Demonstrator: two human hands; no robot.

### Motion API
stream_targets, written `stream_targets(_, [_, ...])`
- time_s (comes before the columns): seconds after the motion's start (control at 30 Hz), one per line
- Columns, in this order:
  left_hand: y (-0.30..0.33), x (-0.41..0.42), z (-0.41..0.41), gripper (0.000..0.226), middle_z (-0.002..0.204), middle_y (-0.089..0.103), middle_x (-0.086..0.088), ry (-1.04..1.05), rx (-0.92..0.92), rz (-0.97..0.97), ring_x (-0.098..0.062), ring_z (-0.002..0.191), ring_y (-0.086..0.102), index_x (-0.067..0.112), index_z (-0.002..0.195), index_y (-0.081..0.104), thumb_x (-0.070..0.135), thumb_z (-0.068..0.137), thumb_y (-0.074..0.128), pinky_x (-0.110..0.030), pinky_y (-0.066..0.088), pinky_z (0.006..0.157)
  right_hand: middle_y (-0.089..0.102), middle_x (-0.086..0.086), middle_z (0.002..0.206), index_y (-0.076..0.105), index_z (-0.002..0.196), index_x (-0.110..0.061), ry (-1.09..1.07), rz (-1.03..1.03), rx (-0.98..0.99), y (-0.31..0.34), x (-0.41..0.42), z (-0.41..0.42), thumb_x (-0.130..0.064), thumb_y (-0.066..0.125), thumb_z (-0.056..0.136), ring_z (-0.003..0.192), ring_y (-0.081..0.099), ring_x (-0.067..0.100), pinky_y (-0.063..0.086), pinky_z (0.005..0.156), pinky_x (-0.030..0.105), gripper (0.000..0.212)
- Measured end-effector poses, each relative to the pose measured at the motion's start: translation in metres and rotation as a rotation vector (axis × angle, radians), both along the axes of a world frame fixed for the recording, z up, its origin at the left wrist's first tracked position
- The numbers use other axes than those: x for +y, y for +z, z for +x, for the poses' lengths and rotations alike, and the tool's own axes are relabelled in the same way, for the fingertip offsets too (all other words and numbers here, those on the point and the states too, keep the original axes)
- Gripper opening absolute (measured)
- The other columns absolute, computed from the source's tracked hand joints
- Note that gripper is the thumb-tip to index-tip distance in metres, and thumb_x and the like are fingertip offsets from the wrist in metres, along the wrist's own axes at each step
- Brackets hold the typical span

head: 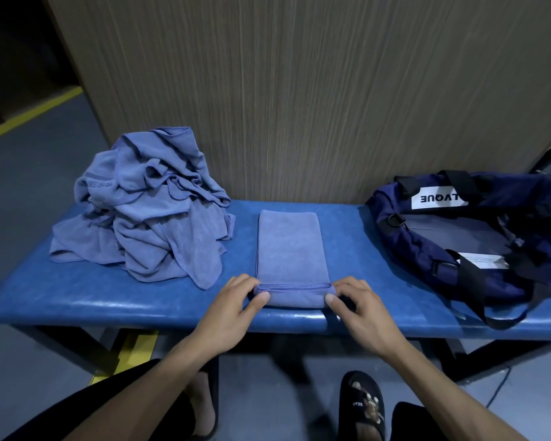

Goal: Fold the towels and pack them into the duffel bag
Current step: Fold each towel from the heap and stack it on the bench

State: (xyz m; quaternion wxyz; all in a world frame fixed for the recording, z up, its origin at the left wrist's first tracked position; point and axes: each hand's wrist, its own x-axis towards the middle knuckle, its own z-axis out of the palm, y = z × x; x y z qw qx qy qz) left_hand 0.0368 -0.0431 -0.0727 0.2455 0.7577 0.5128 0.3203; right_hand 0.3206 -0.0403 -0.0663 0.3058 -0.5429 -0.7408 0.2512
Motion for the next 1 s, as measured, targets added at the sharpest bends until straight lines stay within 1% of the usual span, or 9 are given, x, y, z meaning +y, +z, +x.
stream_targets(0.13, [0.0,0.006,0.011,0.037,0.071,0.045,0.009,0.125,-0.007,-0.085,-0.004,0.089,0.043,0.025,0.072,0.04,0.045,0.102,0.048,-0.024,0.033,0.073,0.057,-0.006,0.087,0.055,0.068,-0.022,-0.094,-0.047,-0.002,-0.001,0.002,-0.006,-0.031,0.059,0.1,0.093,0.053,0.013,0.043,0.087,0.032,0.033])
stream_targets(0.27, [0.006,0.011,0.016,0.031,0.075,0.054,0.011,0.149,-0.083,-0.221,-0.005,0.092,0.046,0.03,0.074,0.051,0.052,0.093,0.061,-0.019,0.035,0.074,0.055,-0.001,0.083,0.054,0.066,-0.01,-0.18,-0.057,-0.002,0.001,0.002,-0.011,-0.03,0.056,0.1,0.089,0.051,0.015,0.043,0.085,0.035,0.04])
stream_targets(0.33, [0.005,0.011,0.014,0.036,0.079,0.058,0.011,0.105,-0.033,-0.196,-0.007,0.094,0.047,0.031,0.081,0.057,0.066,0.077,0.064,-0.021,0.041,0.077,0.054,-0.001,0.082,0.054,0.065,-0.01,-0.195,-0.052,-0.017,0.001,0.002,-0.012,-0.032,0.056,0.1,0.087,0.051,0.016,0.043,0.085,0.038,0.042])
stream_targets(0.4, [0.001,0.011,0.014,0.046,0.078,0.056,0.011,0.101,0.069,-0.114,-0.009,0.09,0.046,0.028,0.083,0.057,0.072,0.072,0.059,-0.026,0.044,0.078,0.054,0.0,0.082,0.053,0.065,-0.01,-0.198,-0.052,-0.033,0.002,0.002,-0.013,-0.039,0.051,0.099,0.087,0.05,0.017,0.043,0.084,0.04,0.045])
stream_targets(0.5, [-0.004,0.012,0.014,0.05,0.071,0.052,0.009,0.144,0.075,-0.039,-0.008,0.083,0.045,0.021,0.073,0.05,0.07,0.083,0.049,-0.03,0.042,0.071,0.053,-0.002,0.082,0.053,0.066,-0.012,-0.195,-0.064,-0.062,0.005,0.003,-0.013,-0.047,0.045,0.097,0.086,0.049,0.017,0.043,0.084,0.04,0.048])
stream_targets(0.6, [-0.003,0.011,0.017,0.047,0.065,0.046,0.009,0.176,0.065,-0.002,-0.009,0.076,0.044,0.025,0.065,0.036,0.061,0.093,0.048,-0.031,0.036,0.065,0.053,-0.006,0.084,0.05,0.066,-0.018,-0.223,-0.044,-0.164,0.005,0.007,-0.014,-0.057,0.034,0.094,0.086,0.048,0.018,0.04,0.083,0.04,0.05])
stream_targets(0.7, [0.0,0.01,0.021,0.042,0.062,0.046,0.01,0.225,0.066,-0.029,-0.009,0.072,0.045,0.027,0.065,0.038,0.052,0.096,0.055,-0.029,0.033,0.062,0.052,-0.005,0.085,0.048,0.065,-0.017,-0.266,-0.061,-0.223,0.004,0.01,-0.019,-0.044,0.043,0.101,0.087,0.047,0.021,0.039,0.084,0.041,0.045])
stream_targets(0.83, [0.002,0.017,0.017,0.02,0.064,0.057,0.018,0.28,-0.036,-0.175,-0.004,0.06,0.049,0.032,0.081,0.06,0.048,0.093,0.064,-0.026,0.042,0.06,0.051,-0.002,0.083,0.036,0.057,-0.022,-0.33,-0.065,-0.282,0.008,0.012,-0.026,-0.037,0.047,0.101,0.087,0.046,0.026,0.039,0.08,0.042,0.047])
stream_targets(1.0, [0.013,0.026,0.022,0.024,0.061,0.061,0.016,0.369,0.1,-0.224,-0.007,0.066,0.058,0.031,0.08,0.058,0.051,0.092,0.062,-0.033,0.052,0.066,0.056,0.006,0.087,0.031,0.056,-0.02,-0.391,-0.053,-0.385,0.012,0.011,-0.036,-0.031,0.046,0.099,0.087,0.048,0.03,0.044,0.076,0.044,0.046])
